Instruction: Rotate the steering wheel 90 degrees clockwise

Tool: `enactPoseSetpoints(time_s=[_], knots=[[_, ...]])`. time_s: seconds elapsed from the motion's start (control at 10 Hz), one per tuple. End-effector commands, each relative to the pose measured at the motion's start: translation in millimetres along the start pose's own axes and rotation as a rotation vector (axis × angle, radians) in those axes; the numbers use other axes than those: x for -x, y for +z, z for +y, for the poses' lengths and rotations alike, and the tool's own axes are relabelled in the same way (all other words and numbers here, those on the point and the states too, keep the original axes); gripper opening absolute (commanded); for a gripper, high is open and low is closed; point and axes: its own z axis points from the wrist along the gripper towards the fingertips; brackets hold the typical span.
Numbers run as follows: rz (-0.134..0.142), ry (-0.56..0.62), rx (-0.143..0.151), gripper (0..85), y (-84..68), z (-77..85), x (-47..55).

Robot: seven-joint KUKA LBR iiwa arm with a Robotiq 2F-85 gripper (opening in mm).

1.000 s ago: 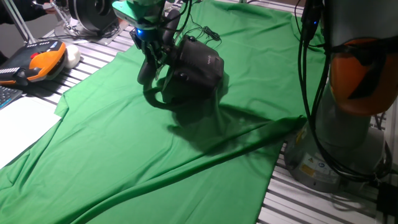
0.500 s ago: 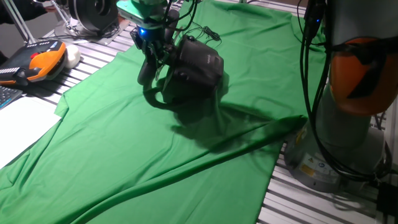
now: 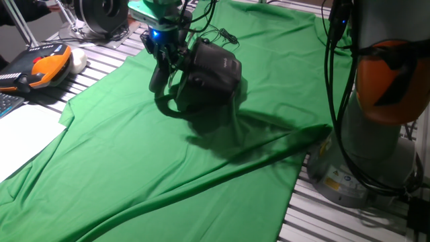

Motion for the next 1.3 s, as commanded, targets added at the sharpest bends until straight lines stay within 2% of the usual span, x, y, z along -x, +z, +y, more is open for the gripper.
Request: enactPoseSetpoints(time_s=[0.0,0.6,0.8,1.0,1.2], knots=[[0.003,-0.003,-0.002,17.0,0.0,0.0,0.0],[-0.008,-0.008,-0.022,17.0,0.0,0.0,0.0],[-0.006,-0.011,-0.019,17.0,0.0,0.0,0.0],[-0.003,-0.007,-0.004,17.0,1.4,0.0,-0.9],[-0.012,-0.006,0.004,17.0,6.7,0.5,-3.3]])
